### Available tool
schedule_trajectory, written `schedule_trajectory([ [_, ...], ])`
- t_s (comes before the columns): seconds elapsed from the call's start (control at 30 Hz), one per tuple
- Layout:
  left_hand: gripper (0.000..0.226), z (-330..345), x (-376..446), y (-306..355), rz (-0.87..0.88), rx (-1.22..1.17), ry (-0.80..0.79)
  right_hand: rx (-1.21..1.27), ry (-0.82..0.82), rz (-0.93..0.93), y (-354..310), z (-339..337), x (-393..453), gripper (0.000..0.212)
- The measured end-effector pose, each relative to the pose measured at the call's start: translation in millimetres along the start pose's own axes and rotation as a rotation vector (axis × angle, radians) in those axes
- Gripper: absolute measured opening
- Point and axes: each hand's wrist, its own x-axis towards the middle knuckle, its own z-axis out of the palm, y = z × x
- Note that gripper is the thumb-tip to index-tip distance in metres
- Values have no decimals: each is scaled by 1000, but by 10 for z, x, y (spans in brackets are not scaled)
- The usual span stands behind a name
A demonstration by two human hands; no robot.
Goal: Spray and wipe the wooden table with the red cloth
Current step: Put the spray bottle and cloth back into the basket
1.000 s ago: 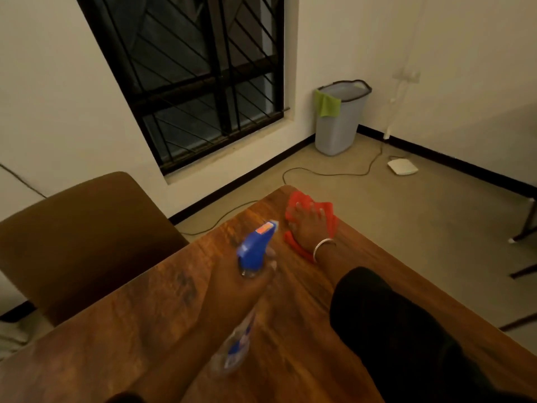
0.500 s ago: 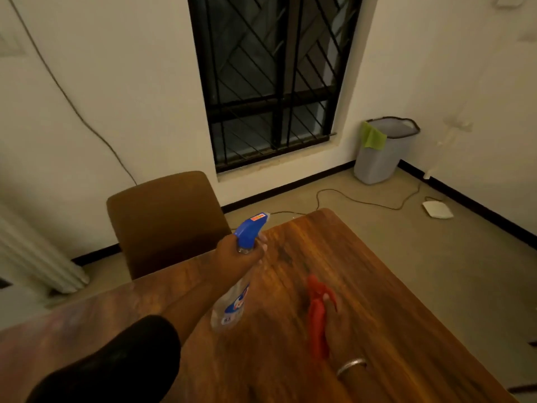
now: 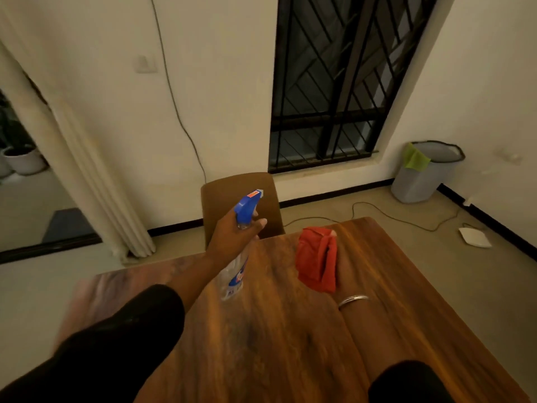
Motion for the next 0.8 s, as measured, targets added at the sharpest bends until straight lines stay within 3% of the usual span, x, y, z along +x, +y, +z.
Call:
schedule_trajectory([
  [0.13, 35, -558, -357, 32, 5, 1, 29, 490, 183, -112, -286, 537, 15, 35],
  [0.3, 32, -1223, -896, -170, -45, 82, 90, 640, 579, -133, -671, 1695, 136, 52],
  [0.43, 23, -1854, -1423, -473, -171, 95, 95, 600, 483, -179, -1032, 2482, 266, 36],
  [0.53, 22, -2422, -1916, -747, -275, 125, 204, 516, 405, -157, -1253, 3051, 373, 16],
  [0.67, 40, -3246, -2744, -1120, -328, 152, 392, 442, 263, -121, -1568, 3909, 579, 20],
  [0.8, 41, -3876, -3438, -1627, -390, 113, 554, 548, 199, -113, -1820, 4740, 704, 18],
])
